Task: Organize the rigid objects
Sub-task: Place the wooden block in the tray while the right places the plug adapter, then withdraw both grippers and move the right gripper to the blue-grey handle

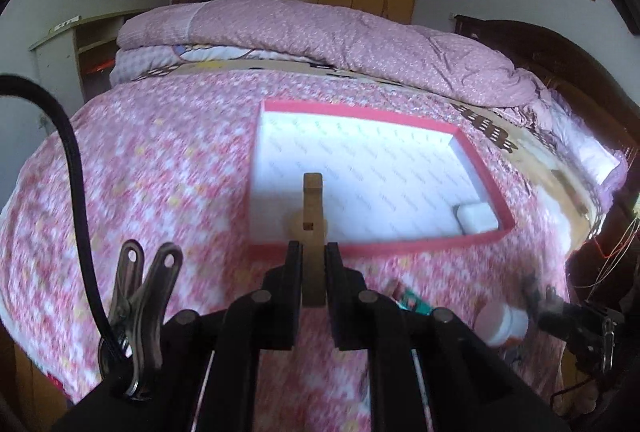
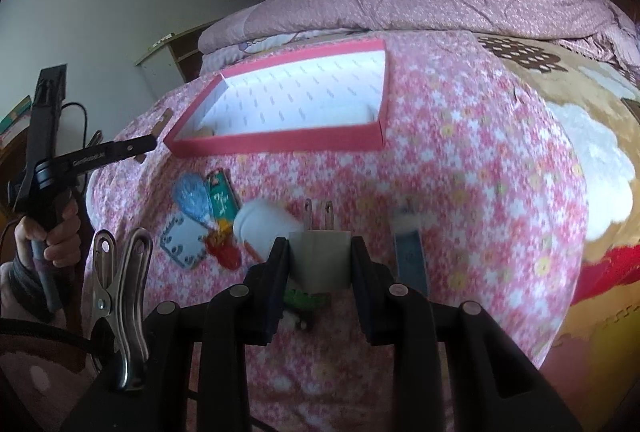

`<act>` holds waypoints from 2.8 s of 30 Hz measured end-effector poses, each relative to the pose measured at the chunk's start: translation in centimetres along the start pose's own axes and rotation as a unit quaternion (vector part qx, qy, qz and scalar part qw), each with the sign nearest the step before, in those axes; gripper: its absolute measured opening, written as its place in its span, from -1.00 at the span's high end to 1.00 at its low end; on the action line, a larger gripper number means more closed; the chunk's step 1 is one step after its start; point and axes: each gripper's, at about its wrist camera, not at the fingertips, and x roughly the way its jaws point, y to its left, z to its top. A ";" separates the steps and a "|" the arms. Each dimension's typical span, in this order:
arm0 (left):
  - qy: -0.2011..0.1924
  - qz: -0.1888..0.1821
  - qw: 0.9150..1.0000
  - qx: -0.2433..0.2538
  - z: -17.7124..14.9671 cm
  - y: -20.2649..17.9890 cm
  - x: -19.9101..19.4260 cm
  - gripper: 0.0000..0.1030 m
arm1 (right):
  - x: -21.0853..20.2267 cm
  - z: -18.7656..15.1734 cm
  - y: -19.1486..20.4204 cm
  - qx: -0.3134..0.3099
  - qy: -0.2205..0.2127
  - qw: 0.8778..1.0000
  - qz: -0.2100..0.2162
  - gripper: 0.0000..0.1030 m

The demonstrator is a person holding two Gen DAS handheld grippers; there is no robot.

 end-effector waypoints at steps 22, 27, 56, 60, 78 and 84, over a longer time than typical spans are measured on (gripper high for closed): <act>0.030 0.010 0.999 -0.004 4.1 -0.7 10.1 0.40 | 3.7 4.9 -0.6 0.003 0.016 1.000 0.002 0.39; 0.024 0.020 0.999 0.016 3.6 -2.1 9.5 0.07 | 4.7 6.6 -0.3 -0.005 0.023 1.000 -0.012 0.39; 0.020 0.015 1.000 0.003 1.7 -2.9 6.8 -0.22 | 8.0 12.8 -0.7 0.035 0.005 0.999 -0.026 0.08; 0.021 0.011 1.000 0.004 1.6 -3.1 6.5 -0.22 | 7.3 12.3 -0.3 0.024 0.007 0.999 -0.027 0.08; 0.019 0.000 1.000 -0.011 0.9 -3.2 4.3 -0.22 | 4.2 9.9 0.9 0.003 0.017 1.000 -0.010 0.08; 0.015 -0.002 1.000 -0.005 0.5 -3.4 3.3 -0.23 | 1.7 7.4 0.5 -0.006 0.012 1.000 -0.026 0.08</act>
